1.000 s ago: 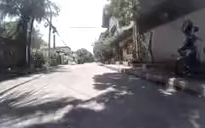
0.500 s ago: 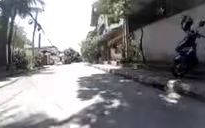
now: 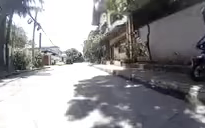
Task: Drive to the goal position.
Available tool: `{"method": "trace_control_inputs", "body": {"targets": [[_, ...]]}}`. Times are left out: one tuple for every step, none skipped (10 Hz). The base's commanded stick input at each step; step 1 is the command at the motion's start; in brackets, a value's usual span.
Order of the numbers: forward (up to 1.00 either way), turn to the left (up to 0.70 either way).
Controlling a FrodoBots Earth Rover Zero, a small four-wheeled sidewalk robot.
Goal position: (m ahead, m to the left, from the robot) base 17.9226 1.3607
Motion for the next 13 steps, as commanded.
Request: {"method": "trace_control_inputs", "body": {"targets": [[1.00,0.07],[1.00,0.07],[1.00,0.07],[1.00,0.07],[1.00,0.07],[1.00,0.07],[1.00,0.07],[1.00,0.07],[1.00,0.07],[1.00,0.07],[1.00,0.25],[1.00,0.47],[1.00,0.43]]}}
